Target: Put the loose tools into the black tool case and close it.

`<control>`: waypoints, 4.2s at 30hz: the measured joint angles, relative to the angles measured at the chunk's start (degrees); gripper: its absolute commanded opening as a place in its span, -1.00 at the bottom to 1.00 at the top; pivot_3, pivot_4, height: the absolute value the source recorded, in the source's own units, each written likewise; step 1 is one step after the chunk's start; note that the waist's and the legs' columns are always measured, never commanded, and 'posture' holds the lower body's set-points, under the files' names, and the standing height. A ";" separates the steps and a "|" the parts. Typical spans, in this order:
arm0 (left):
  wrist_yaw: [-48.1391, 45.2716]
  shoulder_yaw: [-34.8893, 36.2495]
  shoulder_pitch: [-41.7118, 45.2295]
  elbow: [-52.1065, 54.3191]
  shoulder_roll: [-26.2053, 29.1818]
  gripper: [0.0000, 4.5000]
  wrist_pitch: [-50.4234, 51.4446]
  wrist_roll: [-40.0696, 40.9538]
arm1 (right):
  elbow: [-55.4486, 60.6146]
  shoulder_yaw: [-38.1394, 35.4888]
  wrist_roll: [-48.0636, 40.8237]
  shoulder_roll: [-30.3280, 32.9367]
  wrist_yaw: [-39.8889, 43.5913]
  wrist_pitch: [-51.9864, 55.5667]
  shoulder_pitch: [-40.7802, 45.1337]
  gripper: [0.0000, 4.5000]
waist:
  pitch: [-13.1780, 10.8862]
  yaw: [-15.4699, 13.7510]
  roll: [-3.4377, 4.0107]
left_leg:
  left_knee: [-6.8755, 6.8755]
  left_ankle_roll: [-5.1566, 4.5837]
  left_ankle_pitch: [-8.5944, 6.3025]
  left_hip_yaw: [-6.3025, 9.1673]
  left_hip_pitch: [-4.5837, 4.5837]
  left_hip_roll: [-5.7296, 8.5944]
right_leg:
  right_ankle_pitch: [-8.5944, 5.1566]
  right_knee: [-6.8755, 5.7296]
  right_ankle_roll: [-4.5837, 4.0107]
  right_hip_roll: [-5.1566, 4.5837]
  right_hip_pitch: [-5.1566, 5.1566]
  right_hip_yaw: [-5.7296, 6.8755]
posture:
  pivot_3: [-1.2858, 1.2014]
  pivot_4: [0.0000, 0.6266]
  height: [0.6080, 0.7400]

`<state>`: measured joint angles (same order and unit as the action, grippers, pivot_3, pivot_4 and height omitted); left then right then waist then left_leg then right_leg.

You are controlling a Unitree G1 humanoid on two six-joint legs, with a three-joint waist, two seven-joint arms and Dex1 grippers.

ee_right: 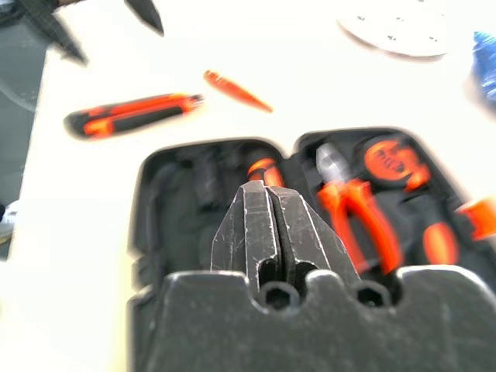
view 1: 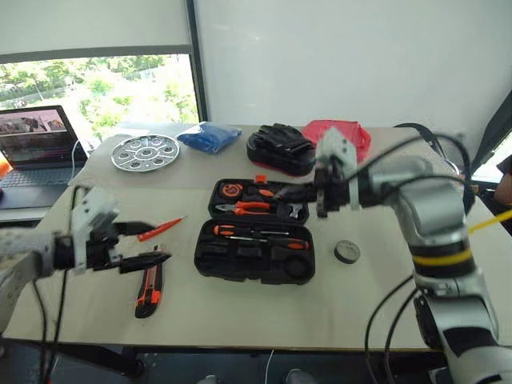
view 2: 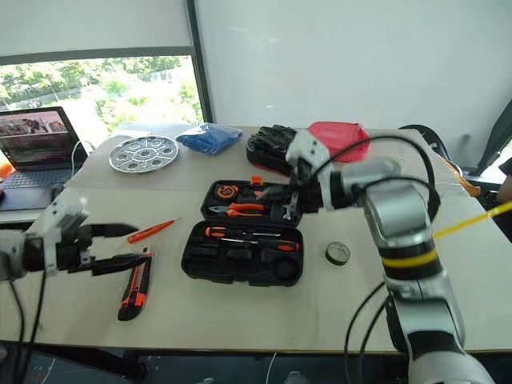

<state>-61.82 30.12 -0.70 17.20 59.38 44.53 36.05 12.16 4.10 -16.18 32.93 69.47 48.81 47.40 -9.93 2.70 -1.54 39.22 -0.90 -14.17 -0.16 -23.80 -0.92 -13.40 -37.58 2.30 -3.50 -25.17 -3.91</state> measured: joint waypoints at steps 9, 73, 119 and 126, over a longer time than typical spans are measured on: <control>0.03 16.17 -14.55 -4.33 -2.64 1.00 -2.84 -4.51 | 11.30 -1.43 -6.85 -0.49 -6.60 -0.32 -6.60 -0.98 | 0.00 -0.43 -0.04 | -0.01 0.18 0.11 -0.01 0.66 -0.04 | -0.06 0.14 -0.19 0.02 0.53 0.08 | 0.03 -0.52 1.00; -8.68 -44.30 71.20 -89.80 -19.95 -0.81 -38.74 -51.53 | 31.34 -14.14 -32.54 17.53 -26.92 6.14 -25.09 1.00 | 0.06 -1.85 -0.40 | 0.62 0.12 0.09 -0.07 -0.39 0.10 | -0.02 0.00 -0.09 0.12 0.12 0.46 | 0.03 -0.52 1.00; -21.35 -57.08 63.75 -55.69 -31.87 -0.81 -37.16 -49.94 | 38.59 -14.76 -32.29 17.20 -36.05 2.80 -39.09 1.00 | 0.04 -1.83 -0.45 | 0.80 0.10 0.09 -0.04 -0.37 0.11 | -0.01 -0.06 -0.02 0.18 0.19 0.33 | 0.03 -0.52 1.00; -21.47 -56.51 63.75 -57.82 -31.74 -0.81 -38.39 -49.60 | 39.20 -14.77 -32.35 17.19 -37.28 2.80 -39.26 1.00 | 0.04 -1.83 -0.45 | 0.80 0.10 0.09 -0.04 -0.36 0.11 | -0.01 -0.07 -0.02 0.18 0.20 0.33 | 0.03 -0.52 1.00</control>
<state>-83.29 -26.40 63.05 -40.62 27.63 6.14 -13.55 51.35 -10.67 -48.53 50.12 32.19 51.60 8.14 -9.89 0.87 -1.99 40.02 -0.80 -14.07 -0.20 -24.16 -0.81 -13.41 -37.65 2.28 -3.33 -24.97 -3.59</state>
